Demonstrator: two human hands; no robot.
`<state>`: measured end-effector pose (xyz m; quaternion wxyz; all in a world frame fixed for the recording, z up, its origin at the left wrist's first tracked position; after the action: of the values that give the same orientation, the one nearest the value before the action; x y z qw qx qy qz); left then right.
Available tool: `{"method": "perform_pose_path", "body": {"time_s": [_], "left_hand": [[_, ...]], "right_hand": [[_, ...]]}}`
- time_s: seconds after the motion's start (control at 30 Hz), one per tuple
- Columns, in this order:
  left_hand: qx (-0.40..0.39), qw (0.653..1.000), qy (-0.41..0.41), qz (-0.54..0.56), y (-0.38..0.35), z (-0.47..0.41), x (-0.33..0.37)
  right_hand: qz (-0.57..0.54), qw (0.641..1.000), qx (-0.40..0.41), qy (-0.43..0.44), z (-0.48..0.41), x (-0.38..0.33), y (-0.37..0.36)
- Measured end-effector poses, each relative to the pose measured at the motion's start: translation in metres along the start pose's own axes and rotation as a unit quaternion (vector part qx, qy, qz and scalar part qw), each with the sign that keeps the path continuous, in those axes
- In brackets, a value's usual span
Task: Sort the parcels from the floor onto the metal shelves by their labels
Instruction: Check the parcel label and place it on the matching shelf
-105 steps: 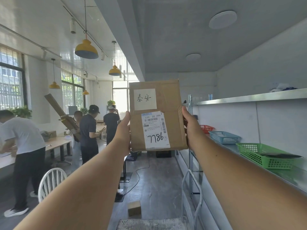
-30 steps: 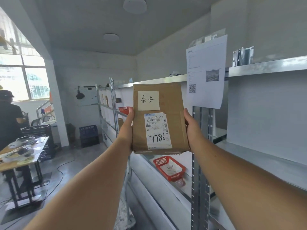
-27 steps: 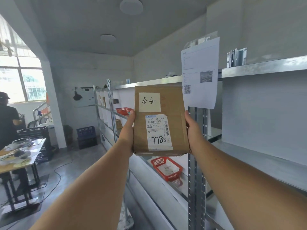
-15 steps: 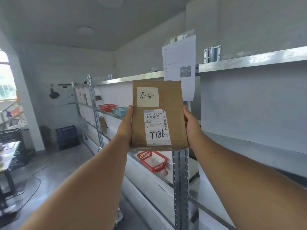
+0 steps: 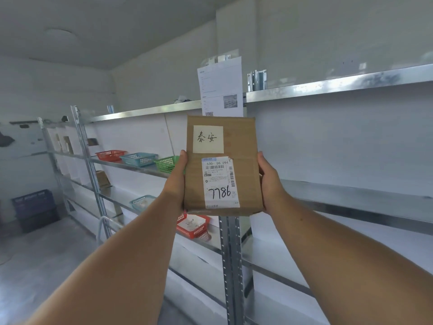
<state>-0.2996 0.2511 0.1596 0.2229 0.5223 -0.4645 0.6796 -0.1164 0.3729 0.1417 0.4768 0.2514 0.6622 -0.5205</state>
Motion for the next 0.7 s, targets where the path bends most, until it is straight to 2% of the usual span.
{"method": "perform_pose_path", "body": {"time_s": [0.33, 0.7], "left_hand": [[-0.075, 0.997, 0.026, 0.024, -0.051, 0.012, -0.033], [-0.098, 0.995, 0.031, 0.008, -0.107, 0.002, -0.062]], "right_hand": [[0.021, 0.998, 0.057, 0.032, 0.035, -0.031, 0.057], [0.031, 0.995, 0.092, 0.036, 0.035, -0.053, 0.122]]}}
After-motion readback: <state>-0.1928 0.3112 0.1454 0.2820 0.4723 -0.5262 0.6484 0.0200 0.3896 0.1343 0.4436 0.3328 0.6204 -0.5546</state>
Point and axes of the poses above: each hand's wrist, its own z-axis away from the middle knuckle, its own y-axis out of the back of the hand, x = y × z, the point moved 3 cm from there along -z, towards the middle knuckle, and after that the axes turned 6 degrees about x, right-handed, at the moved point
